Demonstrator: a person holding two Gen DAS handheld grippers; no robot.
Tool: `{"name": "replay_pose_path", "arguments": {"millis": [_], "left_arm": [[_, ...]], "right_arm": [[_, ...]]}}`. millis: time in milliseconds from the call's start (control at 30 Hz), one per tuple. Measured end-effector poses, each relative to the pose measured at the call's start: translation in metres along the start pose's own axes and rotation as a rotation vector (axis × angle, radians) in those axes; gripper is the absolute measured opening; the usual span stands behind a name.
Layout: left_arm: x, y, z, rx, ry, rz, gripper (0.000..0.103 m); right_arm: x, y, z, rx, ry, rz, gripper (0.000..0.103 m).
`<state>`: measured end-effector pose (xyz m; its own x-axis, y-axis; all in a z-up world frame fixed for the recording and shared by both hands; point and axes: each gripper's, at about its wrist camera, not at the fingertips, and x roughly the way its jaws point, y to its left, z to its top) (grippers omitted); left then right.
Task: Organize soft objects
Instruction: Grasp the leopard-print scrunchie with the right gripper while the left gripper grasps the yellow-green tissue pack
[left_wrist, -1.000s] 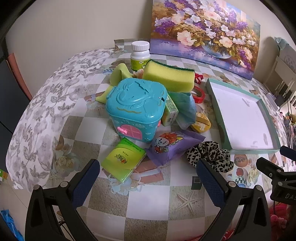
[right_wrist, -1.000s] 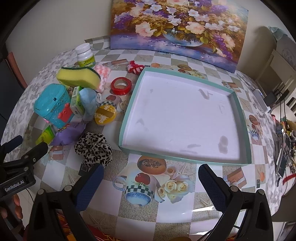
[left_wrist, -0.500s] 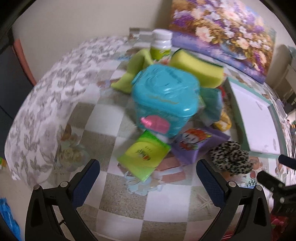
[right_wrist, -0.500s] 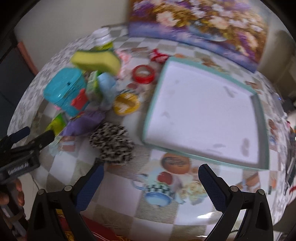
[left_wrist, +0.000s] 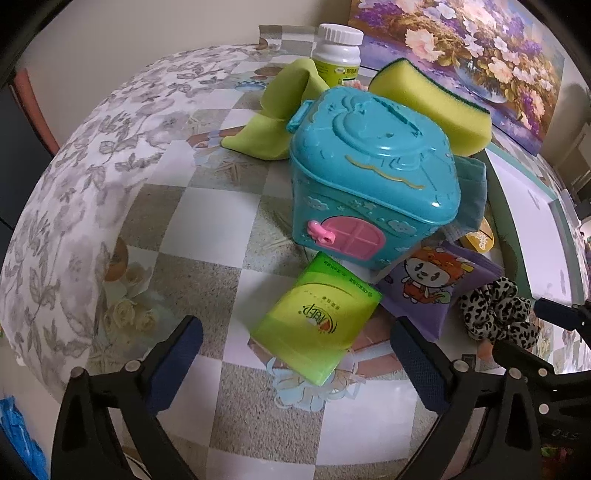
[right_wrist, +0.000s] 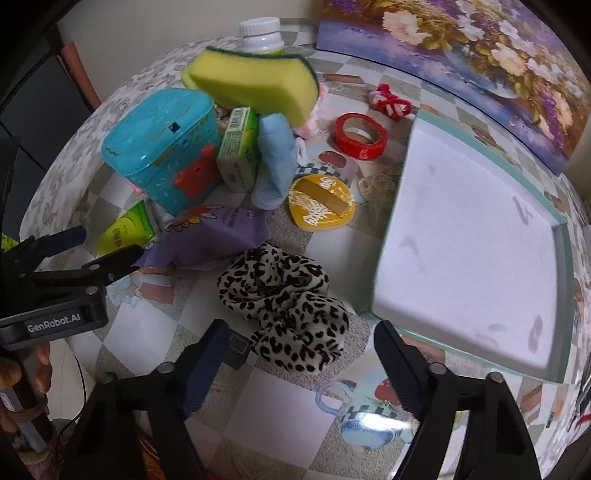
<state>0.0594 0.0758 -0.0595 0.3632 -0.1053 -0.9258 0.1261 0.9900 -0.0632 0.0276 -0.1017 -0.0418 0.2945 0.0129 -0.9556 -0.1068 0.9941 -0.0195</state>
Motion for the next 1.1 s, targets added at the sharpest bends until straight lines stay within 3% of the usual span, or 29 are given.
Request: {"name": "replay_pose_path", "arguments": {"millis": [100,200,700,1100], "left_arm": [[0.005,0.000,0.002,0.007,0.017,-0.018,0.085],[0.011,0.002,0.004,0.006,0.030,-0.049,0.069],[-0.011,0.010,-0.012,-0.013,0.012,-0.050,0.065],[-0.047,0.003,-0.012,-0.033,-0.029,-0.036,0.065]], "right_arm": [[0.002,0.000,0.000,-0.003,0.005,0.008,0.059],[0.001,-0.002,-0.001,0.002,0.007,0.015,0.052],[-0.008,-0.015,-0.002,0.017,-0.017,0.049,0.032],[-0.020,-0.027,-0.007,0.064,-0.042,0.080,0.025]]}}
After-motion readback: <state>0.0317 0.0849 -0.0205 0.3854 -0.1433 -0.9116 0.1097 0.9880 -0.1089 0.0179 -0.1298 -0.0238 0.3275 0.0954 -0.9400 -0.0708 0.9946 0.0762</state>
